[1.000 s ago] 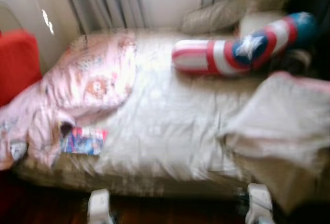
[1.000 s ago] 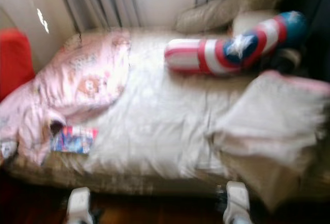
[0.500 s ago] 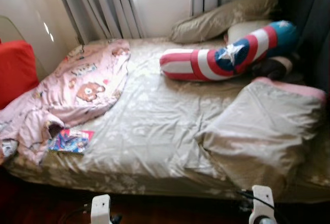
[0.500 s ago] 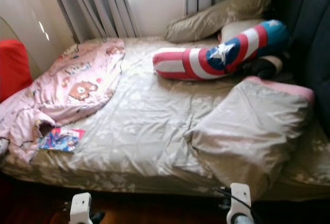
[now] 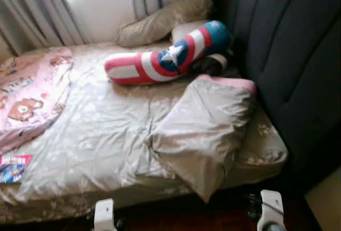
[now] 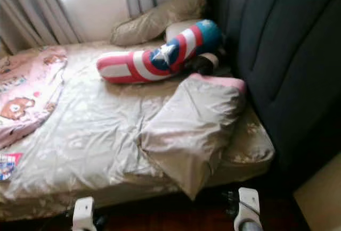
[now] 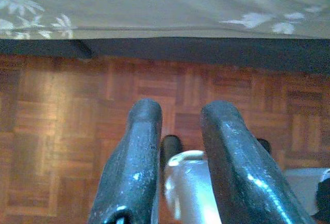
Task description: Clean up the room
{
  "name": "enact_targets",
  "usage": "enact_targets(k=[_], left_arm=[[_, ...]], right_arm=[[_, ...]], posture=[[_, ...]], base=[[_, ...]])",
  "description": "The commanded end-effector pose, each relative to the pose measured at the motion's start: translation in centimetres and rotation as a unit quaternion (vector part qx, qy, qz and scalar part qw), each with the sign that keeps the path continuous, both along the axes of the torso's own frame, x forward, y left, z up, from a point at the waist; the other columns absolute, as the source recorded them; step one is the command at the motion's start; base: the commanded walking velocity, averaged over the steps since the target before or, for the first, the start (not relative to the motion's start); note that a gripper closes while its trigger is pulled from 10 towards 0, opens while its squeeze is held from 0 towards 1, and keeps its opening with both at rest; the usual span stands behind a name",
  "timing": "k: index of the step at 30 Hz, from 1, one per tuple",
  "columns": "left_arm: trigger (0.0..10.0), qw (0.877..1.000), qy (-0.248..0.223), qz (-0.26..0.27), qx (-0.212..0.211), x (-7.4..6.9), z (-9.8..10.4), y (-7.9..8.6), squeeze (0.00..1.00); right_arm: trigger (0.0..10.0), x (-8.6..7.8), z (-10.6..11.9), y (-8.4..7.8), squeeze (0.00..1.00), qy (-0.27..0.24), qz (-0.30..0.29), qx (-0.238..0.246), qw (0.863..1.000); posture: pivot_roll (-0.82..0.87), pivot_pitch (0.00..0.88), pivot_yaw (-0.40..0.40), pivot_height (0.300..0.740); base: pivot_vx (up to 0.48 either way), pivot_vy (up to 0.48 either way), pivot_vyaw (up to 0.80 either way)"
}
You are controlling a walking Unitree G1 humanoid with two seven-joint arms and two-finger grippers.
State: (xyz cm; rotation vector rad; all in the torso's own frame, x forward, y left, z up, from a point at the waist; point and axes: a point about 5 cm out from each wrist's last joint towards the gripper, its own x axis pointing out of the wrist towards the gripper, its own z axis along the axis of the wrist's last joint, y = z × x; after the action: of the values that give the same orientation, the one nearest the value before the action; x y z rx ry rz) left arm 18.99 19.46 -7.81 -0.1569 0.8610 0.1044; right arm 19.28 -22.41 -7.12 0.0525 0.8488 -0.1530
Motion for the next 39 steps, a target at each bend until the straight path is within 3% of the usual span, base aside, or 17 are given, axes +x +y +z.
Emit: enact_targets(k=[1,13,34,39], left_arm=[[10.0,1.0,0.013,0.002,0.015,-0.6,-0.2,0.7,0.0],[10.0,1.0,0.019,0.007,0.014,0.6,0.0,-0.9,0.0],[10.0,0.998,0.049,0.031,0.016,-3.6,-1.4,1.7,0.0],[10.0,0.998,0.052,0.034,0.019,-3.9,-1.3,2.4,0.0]], right_arm=[[10.0,0.4,0.0,0.9,0.0,-0.004,0.007,0.011,1.0],[10.0,0.1,-0.1,0.9,0.0,0.0,0.013,0.011,1.0],[10.0,-0.1,-0.1,0.4,0.0,0.011,0.048,-0.01,0.999],[10.0,0.2,0.0,0.4,0.0,0.008,0.05,-0.01,0.999]], posture=[[-0.01,0.0,0.099,0.74],[-0.03,0.0,0.088,0.74],[-0.04,0.0,0.062,0.74],[-0.04,0.0,0.064,0.74]], base=[[0.0,0.0,0.0],[0.0,0.0,0.0],[0.0,0.0,0.0],[0.0,0.0,0.48]])
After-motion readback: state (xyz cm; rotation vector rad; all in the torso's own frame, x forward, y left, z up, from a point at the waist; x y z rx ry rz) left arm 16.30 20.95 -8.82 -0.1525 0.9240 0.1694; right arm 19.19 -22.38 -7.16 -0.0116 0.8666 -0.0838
